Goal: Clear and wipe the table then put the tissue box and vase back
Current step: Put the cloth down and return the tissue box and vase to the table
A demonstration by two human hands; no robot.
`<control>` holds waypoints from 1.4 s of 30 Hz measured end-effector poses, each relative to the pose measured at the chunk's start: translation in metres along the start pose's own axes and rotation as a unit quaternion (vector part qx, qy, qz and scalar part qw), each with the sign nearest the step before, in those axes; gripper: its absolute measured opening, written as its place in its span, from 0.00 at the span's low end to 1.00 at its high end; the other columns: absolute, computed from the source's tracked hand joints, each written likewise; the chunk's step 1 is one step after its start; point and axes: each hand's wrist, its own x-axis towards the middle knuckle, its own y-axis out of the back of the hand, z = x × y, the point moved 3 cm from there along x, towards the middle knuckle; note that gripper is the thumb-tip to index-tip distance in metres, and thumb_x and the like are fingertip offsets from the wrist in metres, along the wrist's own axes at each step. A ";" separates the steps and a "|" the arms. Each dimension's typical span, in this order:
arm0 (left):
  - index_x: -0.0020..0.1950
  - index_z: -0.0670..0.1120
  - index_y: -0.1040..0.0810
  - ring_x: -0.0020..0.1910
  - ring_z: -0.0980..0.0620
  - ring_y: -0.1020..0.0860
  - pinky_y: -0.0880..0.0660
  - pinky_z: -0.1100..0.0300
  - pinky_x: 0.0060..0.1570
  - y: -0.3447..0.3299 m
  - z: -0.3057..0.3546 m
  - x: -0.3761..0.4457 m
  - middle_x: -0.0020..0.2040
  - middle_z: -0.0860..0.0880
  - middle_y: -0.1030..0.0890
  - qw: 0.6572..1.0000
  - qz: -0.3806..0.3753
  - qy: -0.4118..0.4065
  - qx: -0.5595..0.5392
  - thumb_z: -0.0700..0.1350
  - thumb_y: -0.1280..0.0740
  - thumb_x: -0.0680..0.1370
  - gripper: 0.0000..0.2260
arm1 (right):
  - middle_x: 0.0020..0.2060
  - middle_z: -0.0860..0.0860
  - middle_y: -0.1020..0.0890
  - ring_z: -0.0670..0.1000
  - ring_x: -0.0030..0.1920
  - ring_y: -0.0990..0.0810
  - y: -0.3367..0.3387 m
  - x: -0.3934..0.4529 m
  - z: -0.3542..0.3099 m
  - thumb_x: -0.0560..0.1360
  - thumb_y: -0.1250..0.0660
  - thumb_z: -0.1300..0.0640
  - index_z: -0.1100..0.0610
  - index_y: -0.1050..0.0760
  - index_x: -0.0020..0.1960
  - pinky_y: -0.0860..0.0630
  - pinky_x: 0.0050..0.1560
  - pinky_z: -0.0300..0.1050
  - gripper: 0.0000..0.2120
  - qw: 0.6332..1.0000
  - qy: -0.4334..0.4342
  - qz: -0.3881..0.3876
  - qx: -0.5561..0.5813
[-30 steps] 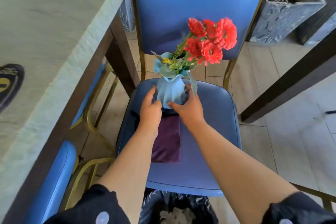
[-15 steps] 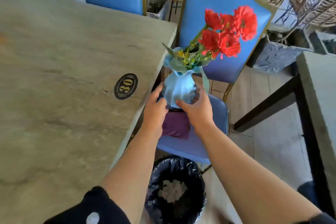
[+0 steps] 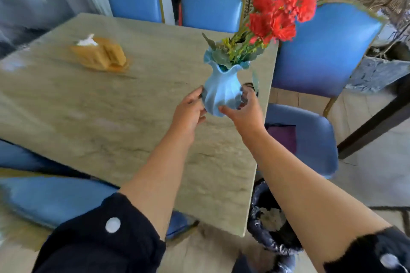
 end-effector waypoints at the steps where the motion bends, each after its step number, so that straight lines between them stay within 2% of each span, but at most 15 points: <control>1: 0.67 0.55 0.27 0.47 0.54 0.21 0.29 0.57 0.54 0.020 0.002 -0.002 0.33 0.69 0.20 1.000 0.000 0.001 -0.001 0.37 0.44 0.77 0.21 | 0.58 0.47 0.23 0.49 0.56 0.22 -0.016 -0.009 -0.007 0.66 0.22 0.53 0.53 0.34 0.70 0.25 0.50 0.44 0.36 1.000 -0.002 -0.006 0.007; 4: 0.68 0.55 0.27 0.49 0.55 0.20 0.29 0.56 0.57 0.072 0.006 -0.003 0.43 0.65 0.19 1.000 0.000 0.001 0.000 0.40 0.43 0.77 0.21 | 0.59 0.48 0.23 0.49 0.57 0.22 -0.062 -0.026 -0.023 0.65 0.21 0.54 0.53 0.35 0.70 0.23 0.58 0.50 0.38 1.000 -0.006 -0.011 0.024; 8: 0.66 0.56 0.27 0.52 0.56 0.22 0.30 0.55 0.56 0.127 0.009 0.012 0.50 0.60 0.19 1.000 -0.003 0.008 0.014 0.42 0.42 0.78 0.19 | 0.61 0.48 0.23 0.49 0.58 0.22 -0.114 -0.029 -0.038 0.65 0.21 0.53 0.52 0.35 0.71 0.23 0.59 0.52 0.38 1.000 -0.009 -0.023 0.010; 11: 0.70 0.58 0.30 0.58 0.53 0.23 0.28 0.55 0.56 0.162 0.009 0.041 0.60 0.56 0.21 0.999 -0.002 0.014 0.035 0.42 0.42 0.77 0.23 | 0.62 0.48 0.23 0.50 0.60 0.23 -0.151 -0.017 -0.047 0.65 0.22 0.52 0.51 0.34 0.70 0.24 0.58 0.51 0.37 1.000 -0.001 -0.026 -0.006; 19: 0.72 0.56 0.32 0.58 0.53 0.24 0.29 0.51 0.62 0.237 0.018 0.151 0.60 0.55 0.22 0.999 0.023 0.012 0.038 0.42 0.42 0.80 0.21 | 0.64 0.49 0.24 0.51 0.61 0.23 -0.261 0.068 -0.058 0.66 0.23 0.52 0.52 0.35 0.72 0.24 0.58 0.49 0.38 0.999 0.002 -0.048 -0.018; 23: 0.72 0.57 0.33 0.59 0.52 0.24 0.28 0.53 0.60 0.266 0.022 0.203 0.60 0.54 0.22 0.998 0.024 0.022 0.046 0.41 0.41 0.77 0.24 | 0.65 0.49 0.25 0.51 0.61 0.23 -0.308 0.109 -0.063 0.67 0.23 0.51 0.51 0.36 0.73 0.24 0.59 0.52 0.38 0.998 -0.006 -0.060 -0.033; 27: 0.73 0.58 0.34 0.62 0.52 0.26 0.29 0.55 0.58 0.286 0.022 0.251 0.65 0.54 0.25 0.998 0.005 0.028 0.053 0.42 0.41 0.77 0.25 | 0.66 0.50 0.26 0.52 0.61 0.24 -0.344 0.143 -0.065 0.69 0.24 0.52 0.51 0.37 0.73 0.27 0.53 0.45 0.37 0.997 -0.011 -0.063 -0.038; 33: 0.73 0.57 0.33 0.57 0.52 0.21 0.26 0.61 0.46 0.304 0.015 0.307 0.64 0.53 0.23 0.997 -0.014 0.030 0.064 0.43 0.39 0.76 0.25 | 0.66 0.51 0.27 0.53 0.62 0.25 -0.378 0.178 -0.055 0.70 0.25 0.55 0.50 0.36 0.72 0.28 0.50 0.44 0.34 0.998 -0.032 -0.049 -0.035; 37: 0.71 0.60 0.32 0.57 0.49 0.21 0.24 0.52 0.57 0.310 0.003 0.331 0.62 0.54 0.21 0.996 -0.023 0.025 0.085 0.45 0.38 0.74 0.25 | 0.64 0.49 0.26 0.52 0.62 0.25 -0.393 0.185 -0.044 0.69 0.25 0.54 0.50 0.36 0.71 0.24 0.54 0.48 0.35 0.998 -0.047 -0.034 -0.020; 39: 0.71 0.59 0.32 0.62 0.51 0.24 0.28 0.48 0.64 0.312 0.002 0.332 0.67 0.54 0.24 0.996 -0.022 0.015 0.087 0.44 0.39 0.74 0.26 | 0.62 0.47 0.25 0.50 0.61 0.24 -0.398 0.185 -0.040 0.68 0.25 0.54 0.49 0.36 0.71 0.23 0.56 0.48 0.35 0.998 -0.055 -0.021 -0.008; 42: 0.73 0.56 0.34 0.68 0.50 0.29 0.32 0.51 0.67 0.317 0.006 0.327 0.72 0.53 0.31 0.990 -0.026 -0.031 0.135 0.42 0.40 0.77 0.24 | 0.64 0.47 0.26 0.48 0.61 0.25 -0.403 0.182 -0.038 0.68 0.25 0.54 0.47 0.38 0.73 0.25 0.56 0.45 0.38 0.998 -0.053 -0.004 -0.016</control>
